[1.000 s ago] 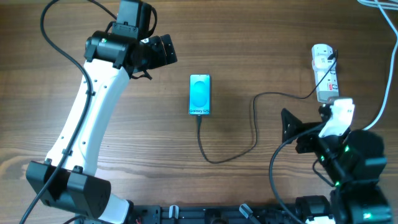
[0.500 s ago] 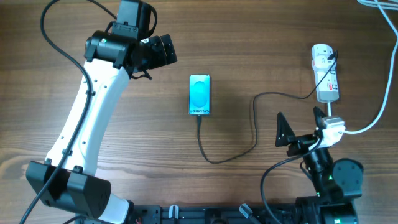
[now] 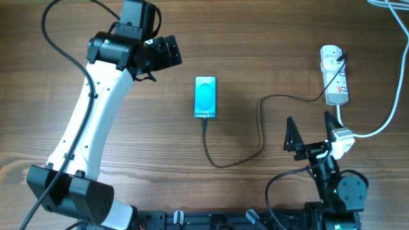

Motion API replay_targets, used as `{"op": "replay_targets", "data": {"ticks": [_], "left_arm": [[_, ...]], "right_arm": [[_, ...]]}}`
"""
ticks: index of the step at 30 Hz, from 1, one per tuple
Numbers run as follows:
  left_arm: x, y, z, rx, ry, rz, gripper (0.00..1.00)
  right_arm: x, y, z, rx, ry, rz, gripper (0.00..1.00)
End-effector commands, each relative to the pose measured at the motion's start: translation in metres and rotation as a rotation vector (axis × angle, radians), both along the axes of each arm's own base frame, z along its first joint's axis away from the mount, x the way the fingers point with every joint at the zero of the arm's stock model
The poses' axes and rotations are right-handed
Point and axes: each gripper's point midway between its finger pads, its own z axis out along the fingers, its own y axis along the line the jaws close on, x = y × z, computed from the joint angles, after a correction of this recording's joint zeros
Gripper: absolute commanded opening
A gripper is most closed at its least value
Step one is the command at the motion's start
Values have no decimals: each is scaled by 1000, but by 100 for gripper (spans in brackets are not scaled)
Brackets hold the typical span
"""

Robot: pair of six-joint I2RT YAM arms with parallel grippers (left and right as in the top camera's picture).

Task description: Plug charger to phone and switch on socket

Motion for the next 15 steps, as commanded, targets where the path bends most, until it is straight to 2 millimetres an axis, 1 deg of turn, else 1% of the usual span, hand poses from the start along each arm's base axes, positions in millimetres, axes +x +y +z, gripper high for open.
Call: {"op": "replay_targets", "data": {"ticks": [1, 3, 11, 13, 15], "left_arm": [[1, 3, 2, 2, -7, 23, 100], [2, 3, 2, 2, -7, 23, 100], [1, 3, 2, 2, -7, 23, 100], [1, 3, 2, 2, -7, 23, 100], [1, 3, 2, 2, -7, 23, 100]], "right_arm": [[1, -5, -2, -1, -44, -20, 100], [3, -7, -3, 19, -65, -27, 100], [5, -22, -7, 23, -49, -117, 100], [6, -24, -16, 22, -11, -129, 100], [7, -24, -34, 17, 63, -130, 100]]}}
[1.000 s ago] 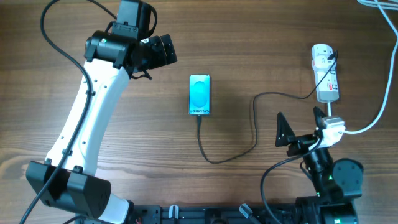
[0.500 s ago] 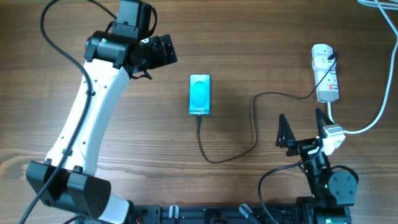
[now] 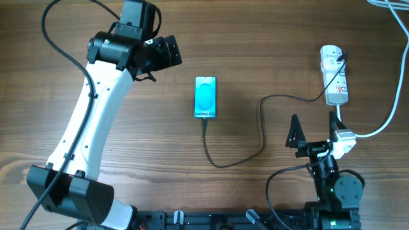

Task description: Plug charger to phone and switch on socket

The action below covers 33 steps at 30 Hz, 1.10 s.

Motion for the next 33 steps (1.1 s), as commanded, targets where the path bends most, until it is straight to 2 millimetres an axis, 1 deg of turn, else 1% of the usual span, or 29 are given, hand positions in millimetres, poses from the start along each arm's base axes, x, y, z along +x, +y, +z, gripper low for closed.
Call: {"op": "replay_targets", "data": {"ticks": [1, 10, 18, 33], "left_arm": [[2, 3, 2, 2, -7, 23, 100], [2, 3, 2, 2, -7, 23, 100], [2, 3, 2, 2, -7, 23, 100], [2, 3, 2, 2, -7, 23, 100]], "right_arm": [[0, -8, -18, 4, 70, -44, 100], [0, -8, -18, -96, 62, -46, 100], [1, -19, -18, -144, 62, -89, 100], [1, -18, -18, -120, 64, -87, 100]]}}
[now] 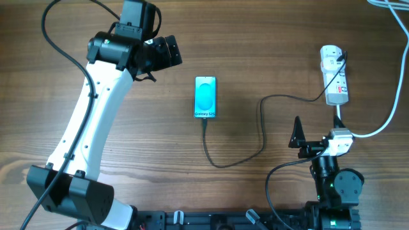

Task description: Plug charger to phone and switch on socket

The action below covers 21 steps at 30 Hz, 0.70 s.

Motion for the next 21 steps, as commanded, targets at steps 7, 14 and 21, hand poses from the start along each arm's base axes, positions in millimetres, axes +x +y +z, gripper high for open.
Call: {"op": "replay_targets", "data": {"ticks": [7, 14, 21], "left_arm": [[1, 3, 2, 2, -7, 23, 100], [1, 3, 2, 2, -7, 23, 100], [1, 3, 2, 2, -7, 23, 100]], "right_arm": [[-1, -3, 2, 4, -12, -15, 100], [-1, -3, 2, -21, -12, -15, 100], [-1, -3, 2, -22, -12, -15, 100]]}}
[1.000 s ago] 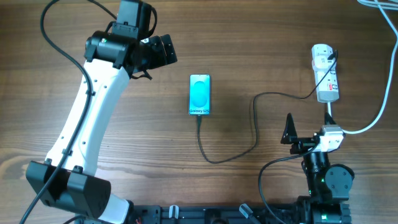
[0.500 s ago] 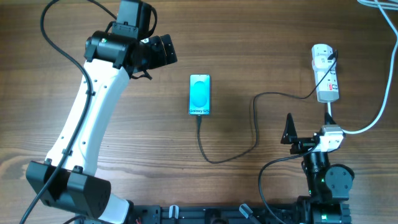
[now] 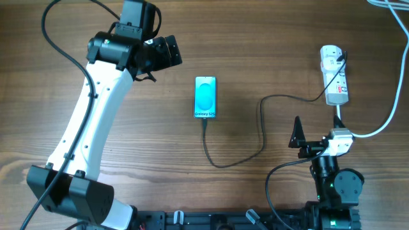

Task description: Plug charger to phone and switch on socket

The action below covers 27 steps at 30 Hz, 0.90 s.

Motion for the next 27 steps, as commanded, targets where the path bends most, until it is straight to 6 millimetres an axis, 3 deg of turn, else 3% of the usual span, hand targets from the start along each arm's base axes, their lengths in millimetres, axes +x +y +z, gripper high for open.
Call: {"op": "replay_targets", "data": {"ticks": [1, 27], "left_arm": [[1, 3, 2, 2, -7, 23, 100], [1, 3, 2, 2, -7, 23, 100]], "right_arm": [[-1, -3, 2, -23, -13, -15, 100], [-1, -3, 3, -44, -17, -15, 100]]}}
